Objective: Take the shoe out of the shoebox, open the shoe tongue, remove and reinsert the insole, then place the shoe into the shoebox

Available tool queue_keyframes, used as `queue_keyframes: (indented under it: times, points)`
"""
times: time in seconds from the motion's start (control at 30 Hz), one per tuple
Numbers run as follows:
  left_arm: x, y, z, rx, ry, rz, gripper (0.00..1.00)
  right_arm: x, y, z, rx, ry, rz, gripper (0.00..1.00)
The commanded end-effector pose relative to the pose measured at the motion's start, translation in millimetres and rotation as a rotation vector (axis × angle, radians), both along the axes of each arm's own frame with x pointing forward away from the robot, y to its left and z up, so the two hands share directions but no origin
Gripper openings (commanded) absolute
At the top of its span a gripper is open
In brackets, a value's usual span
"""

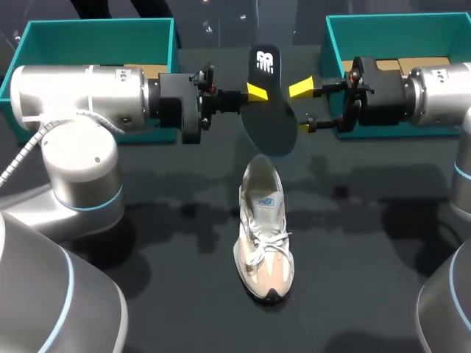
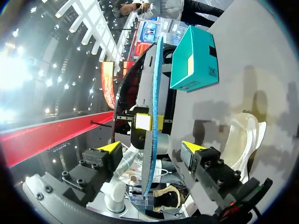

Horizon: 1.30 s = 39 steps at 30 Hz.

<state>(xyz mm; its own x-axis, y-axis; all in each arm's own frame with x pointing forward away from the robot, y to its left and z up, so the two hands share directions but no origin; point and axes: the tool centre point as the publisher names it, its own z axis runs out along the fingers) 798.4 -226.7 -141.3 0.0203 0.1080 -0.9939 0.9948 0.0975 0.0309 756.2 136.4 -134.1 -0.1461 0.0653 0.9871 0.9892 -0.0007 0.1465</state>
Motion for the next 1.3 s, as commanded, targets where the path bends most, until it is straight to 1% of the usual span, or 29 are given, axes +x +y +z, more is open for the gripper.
queue_keyframes:
  times: [0.03,0.07,0.13,0.2,0.37,0.43,0.47,0.5,0.57,0.77,0.93,1.13,1.2,1.3]
  points:
    - [1.2,-6.6,-1.6,-0.005,0.002,0.009,0.0,0.6,5.0,-0.3,-0.004,0.003,0.005,0.66]
    - [1.4,-7.1,-1.6,-0.005,0.002,0.01,0.0,0.6,5.9,-0.5,-0.004,0.003,0.006,0.65]
    - [1.9,-8.6,-2.0,-0.008,0.003,0.014,0.0,0.7,7.8,-0.7,-0.002,0.004,0.009,0.68]
    - [2.5,-9.6,-2.5,-0.018,0.006,0.02,0.0,1.0,9.8,-0.9,0.0,0.005,0.014,0.67]
    - [4.6,-12.8,-3.0,-0.024,0.005,0.025,0.0,1.0,14.1,-0.5,0.003,0.008,0.023,0.58]
    - [4.8,-14.0,-2.7,-0.025,-0.001,0.025,0.0,0.7,15.2,-0.3,0.001,0.012,0.026,0.59]
    - [4.8,-14.6,-2.6,-0.025,-0.002,0.025,0.0,0.4,15.7,-0.3,0.001,0.014,0.028,0.58]
    - [4.9,-15.3,-2.6,-0.025,-0.005,0.024,0.0,0.2,16.3,-0.3,0.001,0.017,0.031,0.53]
    - [4.9,-16.0,-2.6,-0.025,-0.008,0.024,0.0,0.0,17.1,-0.5,0.002,0.019,0.033,0.49]
    - [5.6,-17.0,-3.3,-0.023,-0.017,0.026,0.0,-0.9,18.9,-2.1,0.0,0.031,0.04,0.45]
    - [6.7,-17.1,-3.6,-0.02,-0.022,0.029,0.0,-2.1,20.4,-3.6,0.001,0.042,0.047,0.37]
    - [7.6,-17.4,-4.2,-0.02,-0.026,0.03,0.0,-2.8,22.8,-4.7,-0.003,0.054,0.057,0.33]
    - [7.7,-17.7,-4.6,-0.019,-0.025,0.028,0.0,-2.7,23.9,-5.0,-0.005,0.057,0.062,0.28]
    - [7.9,-17.8,-5.0,-0.02,-0.024,0.026,0.0,-2.2,25.0,-5.4,-0.007,0.06,0.069,0.26]
